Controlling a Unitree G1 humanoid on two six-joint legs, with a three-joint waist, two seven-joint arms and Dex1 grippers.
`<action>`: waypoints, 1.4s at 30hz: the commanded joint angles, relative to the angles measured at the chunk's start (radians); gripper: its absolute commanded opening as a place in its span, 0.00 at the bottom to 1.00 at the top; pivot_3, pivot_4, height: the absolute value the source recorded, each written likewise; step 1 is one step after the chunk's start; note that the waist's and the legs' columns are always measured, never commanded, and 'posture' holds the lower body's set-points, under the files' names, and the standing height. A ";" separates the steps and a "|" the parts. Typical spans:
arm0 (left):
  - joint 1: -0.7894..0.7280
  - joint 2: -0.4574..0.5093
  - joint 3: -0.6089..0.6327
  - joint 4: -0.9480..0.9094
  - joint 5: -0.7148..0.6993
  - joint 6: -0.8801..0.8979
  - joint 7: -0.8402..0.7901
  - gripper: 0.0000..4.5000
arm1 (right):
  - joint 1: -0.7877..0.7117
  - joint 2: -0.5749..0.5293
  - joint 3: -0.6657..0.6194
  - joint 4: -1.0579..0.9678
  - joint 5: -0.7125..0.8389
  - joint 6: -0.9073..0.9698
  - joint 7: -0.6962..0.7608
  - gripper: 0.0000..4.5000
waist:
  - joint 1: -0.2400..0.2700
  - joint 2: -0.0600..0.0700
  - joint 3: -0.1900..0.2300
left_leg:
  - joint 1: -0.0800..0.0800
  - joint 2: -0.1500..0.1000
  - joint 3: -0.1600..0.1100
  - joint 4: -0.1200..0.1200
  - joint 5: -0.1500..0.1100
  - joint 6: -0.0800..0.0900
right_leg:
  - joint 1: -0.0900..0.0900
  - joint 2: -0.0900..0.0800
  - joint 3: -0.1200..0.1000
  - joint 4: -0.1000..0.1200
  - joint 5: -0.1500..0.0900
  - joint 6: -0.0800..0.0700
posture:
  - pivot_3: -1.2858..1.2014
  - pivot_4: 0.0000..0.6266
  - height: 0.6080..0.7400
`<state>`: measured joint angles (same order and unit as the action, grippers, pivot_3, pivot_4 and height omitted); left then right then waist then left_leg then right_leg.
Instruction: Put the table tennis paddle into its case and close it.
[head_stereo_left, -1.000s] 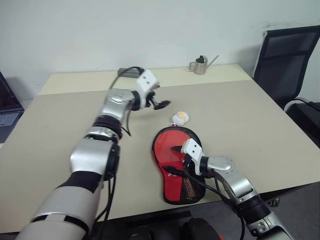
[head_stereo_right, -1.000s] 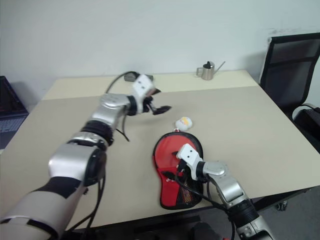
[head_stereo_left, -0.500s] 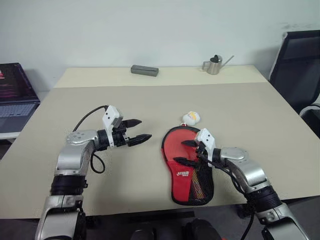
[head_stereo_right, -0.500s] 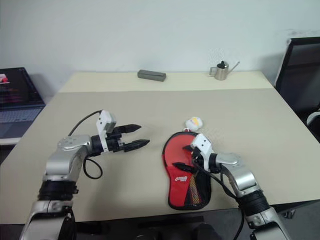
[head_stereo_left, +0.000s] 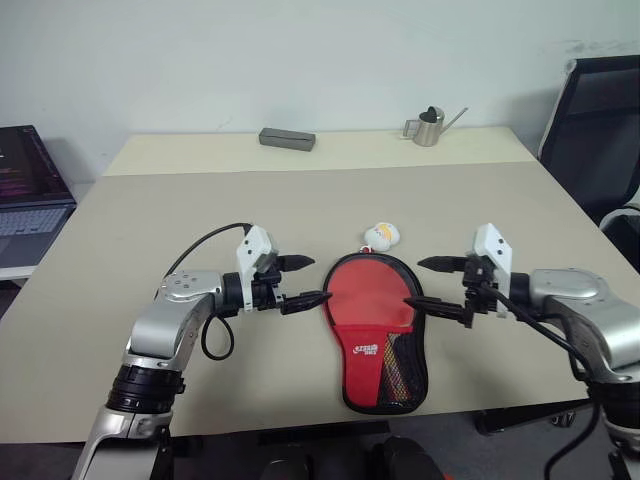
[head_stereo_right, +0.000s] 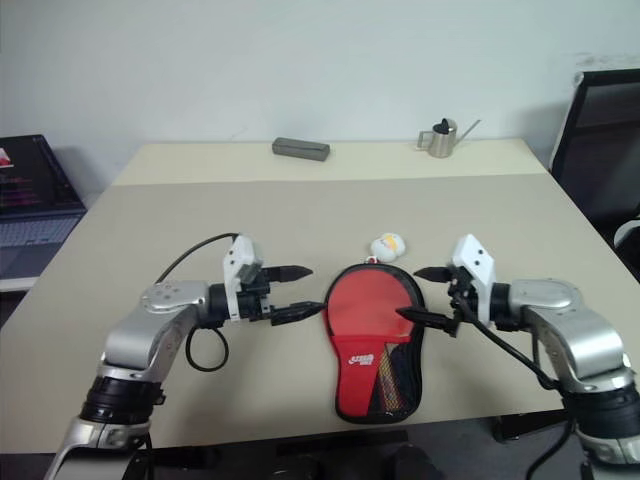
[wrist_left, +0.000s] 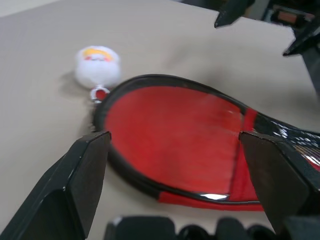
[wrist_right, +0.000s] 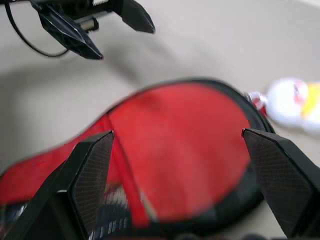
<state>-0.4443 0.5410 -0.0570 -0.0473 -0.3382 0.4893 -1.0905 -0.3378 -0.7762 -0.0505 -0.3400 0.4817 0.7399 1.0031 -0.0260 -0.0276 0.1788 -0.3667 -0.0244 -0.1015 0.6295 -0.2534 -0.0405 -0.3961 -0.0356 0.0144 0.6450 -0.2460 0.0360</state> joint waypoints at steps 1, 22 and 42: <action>-0.037 -0.020 -0.038 -0.012 0.014 -0.055 0.005 0.99 | 0.034 -0.055 -0.069 -0.067 0.056 0.017 0.025 1.00 | -0.001 0.000 0.000 | 0.000 0.000 0.001 0.000 0.000 0.000 | 0.000 0.000 0.000 0.000 0.000 0.000 | 0.52 0.24 1.00; -0.158 -0.297 -0.281 0.325 0.159 -0.349 -0.035 0.99 | 0.107 -0.039 -0.098 -0.115 0.107 0.007 -0.074 1.00 | 0.003 -0.001 0.001 | 0.000 0.000 0.002 0.001 0.000 0.001 | 0.001 0.001 0.001 0.000 0.000 0.001 | 0.52 0.24 1.00; -0.127 -0.324 -0.347 0.634 0.318 -0.562 -0.004 0.99 | -0.003 -0.035 -0.116 -0.040 0.100 -0.015 -0.133 1.00 | 0.001 0.002 -0.004 | 0.006 0.000 0.003 0.002 0.000 0.001 | 0.010 0.001 0.001 0.000 0.000 0.003 | 0.52 0.24 1.00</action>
<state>-0.6036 0.1939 -0.3856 0.5025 -0.0760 -0.0923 -1.1074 -0.3187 -0.8081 -0.1363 -0.3819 0.5729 0.7466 0.8716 -0.0250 -0.0257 0.1745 -0.3605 -0.0243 -0.0990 0.6315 -0.2533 -0.0392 -0.3856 -0.0344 0.0149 0.6446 -0.2457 0.0388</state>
